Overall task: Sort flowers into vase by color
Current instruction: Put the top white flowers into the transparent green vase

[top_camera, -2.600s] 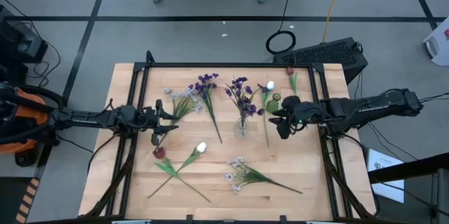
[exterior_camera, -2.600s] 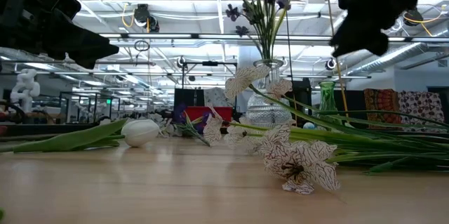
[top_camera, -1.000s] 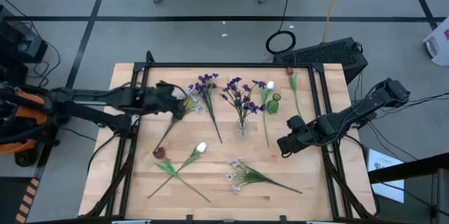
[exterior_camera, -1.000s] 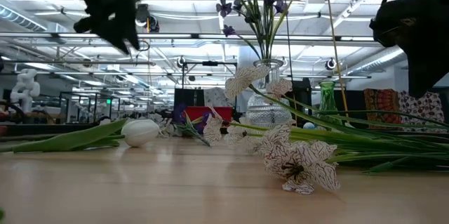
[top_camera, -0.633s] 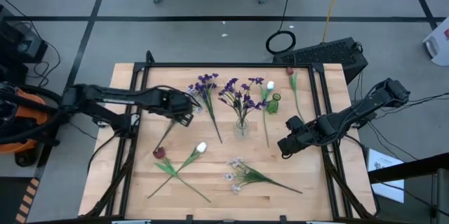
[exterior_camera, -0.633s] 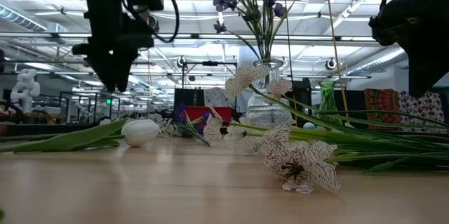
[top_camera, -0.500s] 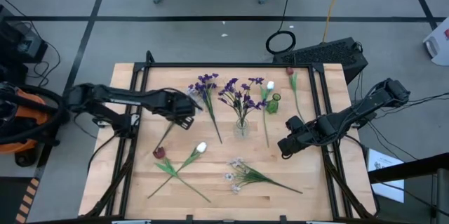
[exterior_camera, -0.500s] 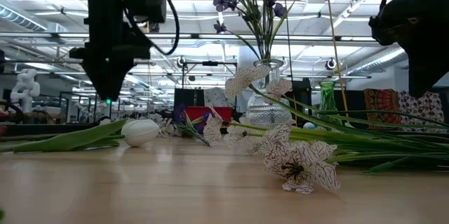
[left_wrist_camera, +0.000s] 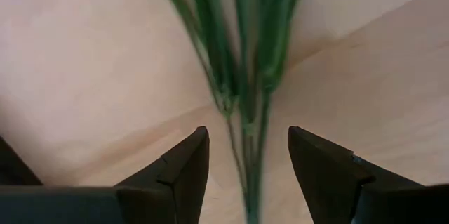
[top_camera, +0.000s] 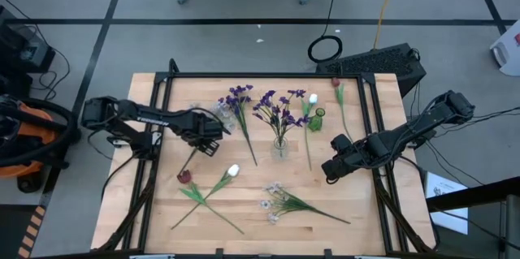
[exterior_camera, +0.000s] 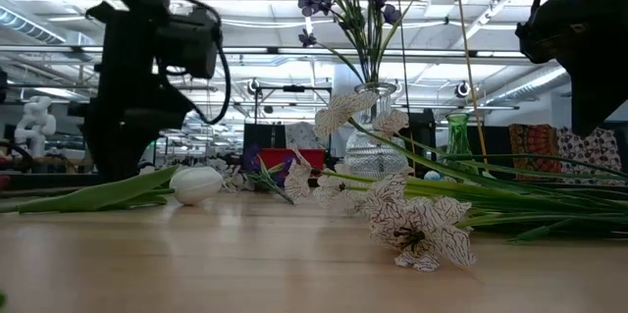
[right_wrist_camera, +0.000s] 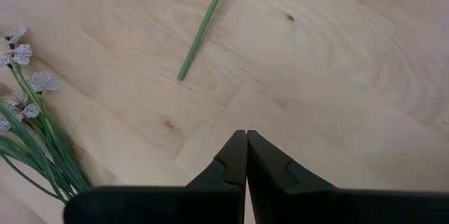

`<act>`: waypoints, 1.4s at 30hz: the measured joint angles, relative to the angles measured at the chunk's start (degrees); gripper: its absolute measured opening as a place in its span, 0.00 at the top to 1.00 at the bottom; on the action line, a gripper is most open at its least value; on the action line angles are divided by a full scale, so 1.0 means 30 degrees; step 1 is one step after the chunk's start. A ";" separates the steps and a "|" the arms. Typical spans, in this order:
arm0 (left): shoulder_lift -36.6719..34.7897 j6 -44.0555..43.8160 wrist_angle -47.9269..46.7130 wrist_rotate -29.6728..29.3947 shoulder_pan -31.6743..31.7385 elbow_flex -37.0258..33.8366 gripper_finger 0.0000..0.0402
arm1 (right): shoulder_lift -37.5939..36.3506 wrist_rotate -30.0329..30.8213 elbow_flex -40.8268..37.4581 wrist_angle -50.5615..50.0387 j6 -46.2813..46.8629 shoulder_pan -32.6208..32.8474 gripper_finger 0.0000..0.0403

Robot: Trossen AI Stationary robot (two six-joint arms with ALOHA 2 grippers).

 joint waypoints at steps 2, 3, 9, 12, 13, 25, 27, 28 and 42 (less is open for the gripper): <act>0.0000 0.0002 0.1033 -0.0007 0.0000 -0.0606 0.50 | 0.0000 0.0000 0.0000 0.0021 0.0002 0.0000 1.00; 0.0000 0.0011 0.1316 -0.0004 0.0000 -0.0837 0.50 | 0.0000 0.0000 0.0000 0.0022 0.0005 0.0000 1.00; -0.0095 0.0029 0.2371 0.0257 0.0206 -0.1610 0.56 | 0.0000 0.0100 0.0000 0.0107 0.0001 0.0000 1.00; -0.0087 0.0008 0.2496 0.0521 0.0375 -0.1602 0.69 | 0.0000 0.0518 0.0000 0.0219 -0.0001 0.0000 1.00; -0.0087 0.0007 0.2473 0.0566 0.0426 -0.1602 0.74 | 0.0000 0.0609 -0.0001 0.0298 -0.0008 0.0000 1.00; -0.3460 -0.1807 -0.0130 -0.1346 0.0827 -0.1264 0.97 | 0.0000 0.0991 -0.0007 0.0415 0.0405 -0.0007 1.00; -0.4992 -0.1990 -0.1103 -0.2000 0.0809 -0.0842 0.97 | 0.0000 0.0950 -0.0007 0.0414 0.0363 -0.0007 1.00; -0.5832 -0.2166 -0.1486 -0.2086 0.0821 -0.0649 0.97 | 0.0000 0.0943 -0.0007 0.0403 0.0204 -0.0007 1.00; -1.3576 -0.1953 -0.1043 -0.3780 -0.0121 0.3042 0.97 | 0.0000 0.0985 -0.0007 0.0408 -0.0489 -0.0007 1.00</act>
